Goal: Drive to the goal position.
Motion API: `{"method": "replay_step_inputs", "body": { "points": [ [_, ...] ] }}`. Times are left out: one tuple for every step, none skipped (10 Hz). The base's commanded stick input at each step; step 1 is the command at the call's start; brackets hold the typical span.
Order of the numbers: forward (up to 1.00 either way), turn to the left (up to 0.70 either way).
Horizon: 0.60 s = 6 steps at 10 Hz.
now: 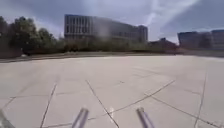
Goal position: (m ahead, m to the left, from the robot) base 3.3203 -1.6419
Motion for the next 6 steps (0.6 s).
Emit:
{"method": "replay_step_inputs", "body": {
  "points": [
    [0.00,-0.36],
    [0.00,0.00],
    [0.00,0.00],
    [0.00,0.00],
    [0.00,0.00],
    [0.00,0.00]
  ]
}}
